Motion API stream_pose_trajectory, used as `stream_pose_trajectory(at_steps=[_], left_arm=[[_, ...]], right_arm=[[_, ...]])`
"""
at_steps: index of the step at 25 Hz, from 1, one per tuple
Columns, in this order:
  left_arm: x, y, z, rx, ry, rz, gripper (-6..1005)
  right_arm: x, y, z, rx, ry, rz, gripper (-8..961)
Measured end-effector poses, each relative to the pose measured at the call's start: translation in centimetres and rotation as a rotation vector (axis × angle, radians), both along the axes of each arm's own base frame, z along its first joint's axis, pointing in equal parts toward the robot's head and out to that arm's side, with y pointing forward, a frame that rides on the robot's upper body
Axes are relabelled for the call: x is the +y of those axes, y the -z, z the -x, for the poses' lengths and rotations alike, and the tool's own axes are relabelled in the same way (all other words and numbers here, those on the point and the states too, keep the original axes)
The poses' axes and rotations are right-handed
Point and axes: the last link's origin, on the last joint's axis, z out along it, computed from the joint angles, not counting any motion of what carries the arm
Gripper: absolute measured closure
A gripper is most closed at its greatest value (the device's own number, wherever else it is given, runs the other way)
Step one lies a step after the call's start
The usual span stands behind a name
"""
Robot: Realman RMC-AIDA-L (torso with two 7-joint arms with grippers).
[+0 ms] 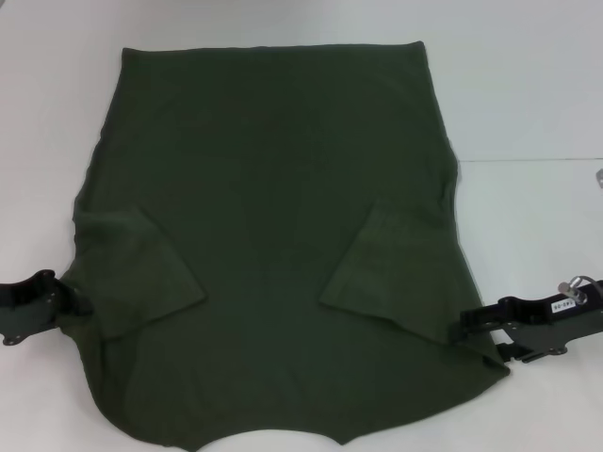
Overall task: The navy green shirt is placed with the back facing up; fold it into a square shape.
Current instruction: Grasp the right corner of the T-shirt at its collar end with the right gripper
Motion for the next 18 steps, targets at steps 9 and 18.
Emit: stream_pose_trajectory(at_steps=[9, 18], left_arm=[[0.0, 0.0, 0.0, -0.001, 0.000, -0.003, 983], [0.0, 0.0, 0.1, -0.001, -0.001, -0.004, 984]], right_arm=[[0.4, -0.4, 0.2, -0.005, -0.011, -0.006, 53], [0.1, -1.0, -0.7, -0.049, -0.005, 0.004, 53]])
